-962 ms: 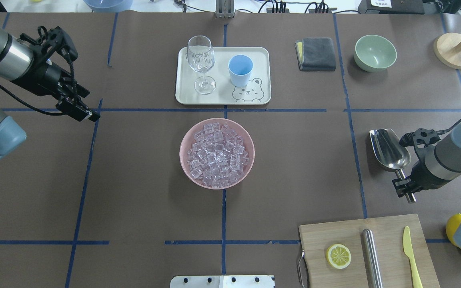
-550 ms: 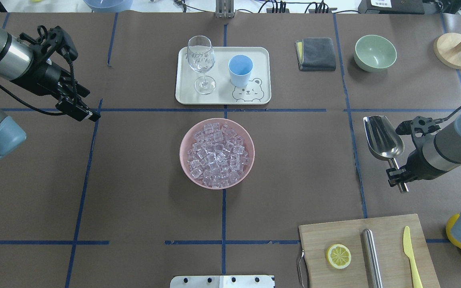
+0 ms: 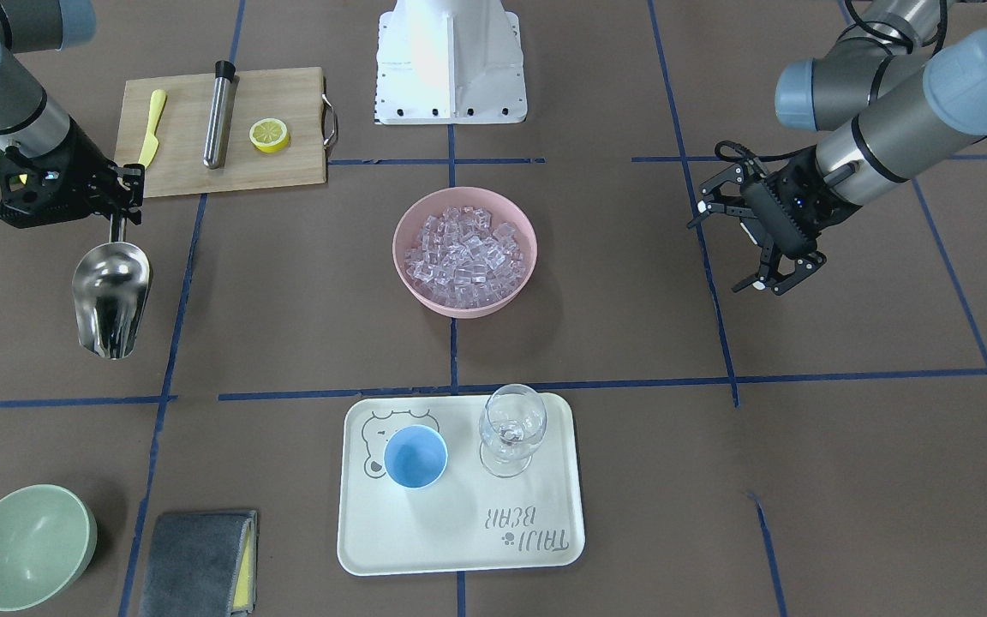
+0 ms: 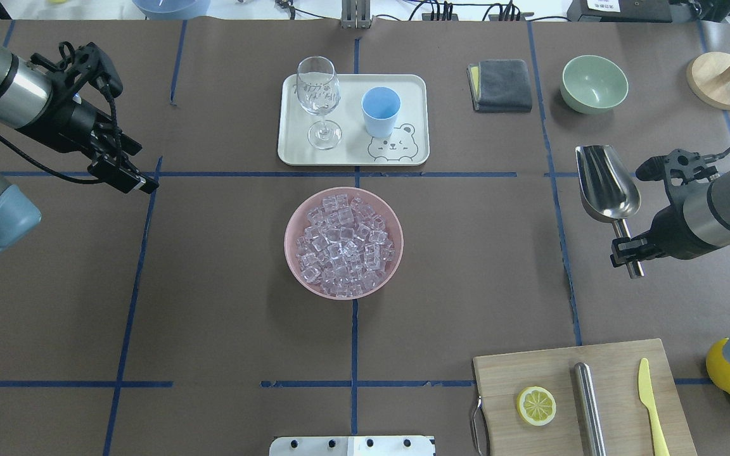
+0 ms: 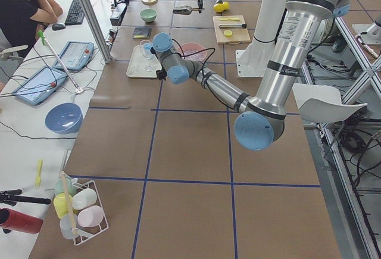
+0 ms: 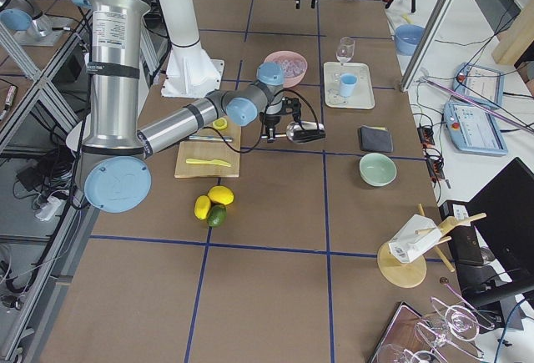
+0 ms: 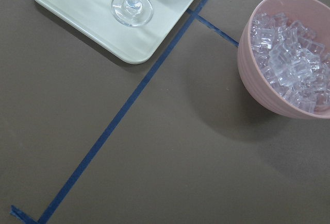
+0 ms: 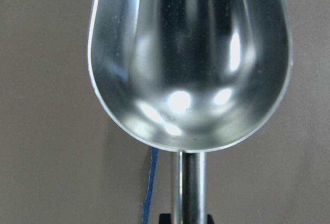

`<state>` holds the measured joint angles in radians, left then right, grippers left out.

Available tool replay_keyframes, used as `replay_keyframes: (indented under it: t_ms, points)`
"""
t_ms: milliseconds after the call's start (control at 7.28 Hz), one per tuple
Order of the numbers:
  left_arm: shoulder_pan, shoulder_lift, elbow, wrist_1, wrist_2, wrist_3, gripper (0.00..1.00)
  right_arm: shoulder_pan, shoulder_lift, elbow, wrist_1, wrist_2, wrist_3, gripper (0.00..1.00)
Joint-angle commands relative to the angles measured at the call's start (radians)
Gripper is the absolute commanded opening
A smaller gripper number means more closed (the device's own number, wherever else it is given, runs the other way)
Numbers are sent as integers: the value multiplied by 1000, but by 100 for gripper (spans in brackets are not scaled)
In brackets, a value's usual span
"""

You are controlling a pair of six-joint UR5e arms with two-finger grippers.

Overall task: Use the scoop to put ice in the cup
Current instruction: 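Lift the metal scoop with the right gripper toward the tray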

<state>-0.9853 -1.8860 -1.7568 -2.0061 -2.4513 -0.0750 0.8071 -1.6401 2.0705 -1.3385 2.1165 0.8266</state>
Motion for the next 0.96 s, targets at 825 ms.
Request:
replay_keyframes:
  t_ms: [825]
  points:
    - [1,13,2,1,0,1,100,90,60,28,-27,37,-21,0]
